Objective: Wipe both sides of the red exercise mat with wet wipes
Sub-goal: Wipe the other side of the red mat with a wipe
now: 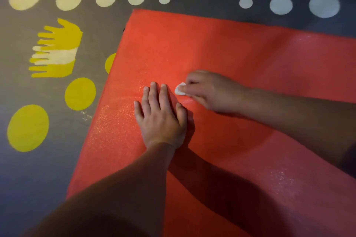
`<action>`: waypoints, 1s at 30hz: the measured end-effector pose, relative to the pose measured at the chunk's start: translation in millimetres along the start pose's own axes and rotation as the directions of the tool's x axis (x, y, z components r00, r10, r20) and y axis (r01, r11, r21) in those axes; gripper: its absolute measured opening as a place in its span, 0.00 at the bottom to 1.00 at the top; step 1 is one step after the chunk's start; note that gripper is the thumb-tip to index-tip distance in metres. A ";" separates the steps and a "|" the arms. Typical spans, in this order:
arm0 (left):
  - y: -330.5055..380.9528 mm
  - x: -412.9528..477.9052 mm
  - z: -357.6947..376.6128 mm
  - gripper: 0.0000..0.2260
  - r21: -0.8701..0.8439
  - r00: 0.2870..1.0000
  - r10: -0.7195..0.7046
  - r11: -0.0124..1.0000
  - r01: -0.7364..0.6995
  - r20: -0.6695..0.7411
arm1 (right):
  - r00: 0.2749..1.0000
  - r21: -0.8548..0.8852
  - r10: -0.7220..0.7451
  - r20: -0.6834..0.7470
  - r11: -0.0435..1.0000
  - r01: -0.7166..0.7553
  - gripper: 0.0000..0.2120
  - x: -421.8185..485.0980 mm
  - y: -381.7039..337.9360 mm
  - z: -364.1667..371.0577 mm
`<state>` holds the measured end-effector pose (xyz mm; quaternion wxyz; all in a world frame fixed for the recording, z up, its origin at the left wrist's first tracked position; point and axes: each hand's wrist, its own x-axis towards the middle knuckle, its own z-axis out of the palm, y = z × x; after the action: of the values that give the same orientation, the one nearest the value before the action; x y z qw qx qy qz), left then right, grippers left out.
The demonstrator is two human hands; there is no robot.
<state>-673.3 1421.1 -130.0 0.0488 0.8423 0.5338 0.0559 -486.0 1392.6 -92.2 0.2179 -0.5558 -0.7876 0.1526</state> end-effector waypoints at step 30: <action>-86.0 18.8 -16.6 0.28 -0.040 0.997 -0.047 0.998 0.044 -0.065 | 0.991 -0.160 0.096 -0.091 0.981 -0.110 0.11 89.4 -2.2 29.3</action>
<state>-744.6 1475.0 -125.0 0.0489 0.8265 0.5530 0.0928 -528.4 1476.1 -100.7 0.1953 -0.6176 -0.7581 0.0751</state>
